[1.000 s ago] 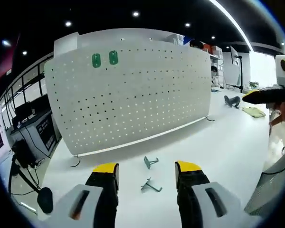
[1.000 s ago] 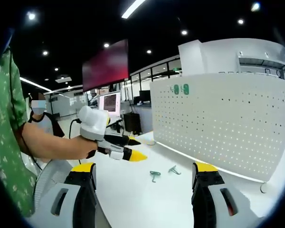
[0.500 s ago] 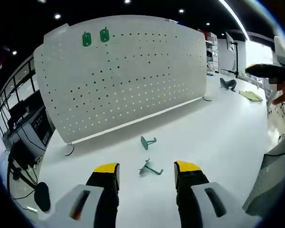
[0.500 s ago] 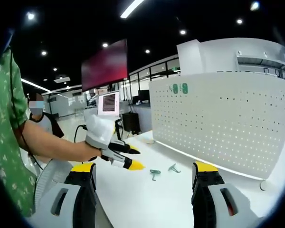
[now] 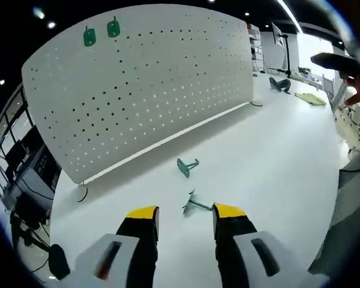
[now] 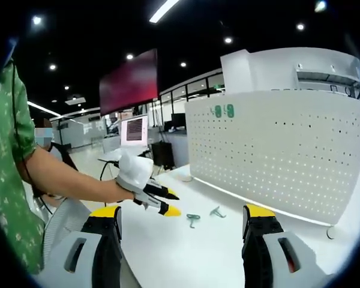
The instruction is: Insert the hook assembly into the mounting plate slot until the hook locks in place.
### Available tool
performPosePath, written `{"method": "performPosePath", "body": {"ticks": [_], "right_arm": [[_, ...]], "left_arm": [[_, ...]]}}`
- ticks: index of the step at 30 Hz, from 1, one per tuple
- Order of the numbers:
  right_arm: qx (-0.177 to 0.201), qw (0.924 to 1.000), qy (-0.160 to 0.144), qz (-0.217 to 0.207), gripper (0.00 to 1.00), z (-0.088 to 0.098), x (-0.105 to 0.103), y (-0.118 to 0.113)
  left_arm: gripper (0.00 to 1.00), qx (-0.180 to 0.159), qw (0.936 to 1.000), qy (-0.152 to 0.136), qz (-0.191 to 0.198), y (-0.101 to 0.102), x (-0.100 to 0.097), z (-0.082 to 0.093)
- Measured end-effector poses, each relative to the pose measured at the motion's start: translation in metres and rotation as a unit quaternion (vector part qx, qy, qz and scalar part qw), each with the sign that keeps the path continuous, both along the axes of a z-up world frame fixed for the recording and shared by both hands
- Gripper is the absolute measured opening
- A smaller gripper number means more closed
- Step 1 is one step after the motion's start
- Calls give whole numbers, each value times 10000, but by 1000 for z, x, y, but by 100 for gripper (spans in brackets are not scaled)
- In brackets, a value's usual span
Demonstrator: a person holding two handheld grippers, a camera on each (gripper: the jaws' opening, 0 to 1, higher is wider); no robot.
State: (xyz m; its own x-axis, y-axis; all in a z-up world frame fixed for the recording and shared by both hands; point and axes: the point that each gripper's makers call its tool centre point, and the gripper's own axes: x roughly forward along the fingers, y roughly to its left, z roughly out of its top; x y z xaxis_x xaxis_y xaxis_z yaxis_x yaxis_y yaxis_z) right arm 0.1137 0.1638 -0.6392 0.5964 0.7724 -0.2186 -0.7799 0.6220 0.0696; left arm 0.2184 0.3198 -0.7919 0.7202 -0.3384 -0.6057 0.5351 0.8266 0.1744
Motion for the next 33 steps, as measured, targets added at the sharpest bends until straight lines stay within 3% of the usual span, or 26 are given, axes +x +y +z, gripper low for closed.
{"method": "performPosePath", "body": {"ticks": [14,33], "right_arm": [[-28,9999,48,-127,84,-4,6,-6],[-52,9997,115,-219,84,-9,12,-14]], "left_arm": [[18,118,9995,184,-242,-1,8,-24],[14,151,9988,354,-306,-6,19,-42]]}}
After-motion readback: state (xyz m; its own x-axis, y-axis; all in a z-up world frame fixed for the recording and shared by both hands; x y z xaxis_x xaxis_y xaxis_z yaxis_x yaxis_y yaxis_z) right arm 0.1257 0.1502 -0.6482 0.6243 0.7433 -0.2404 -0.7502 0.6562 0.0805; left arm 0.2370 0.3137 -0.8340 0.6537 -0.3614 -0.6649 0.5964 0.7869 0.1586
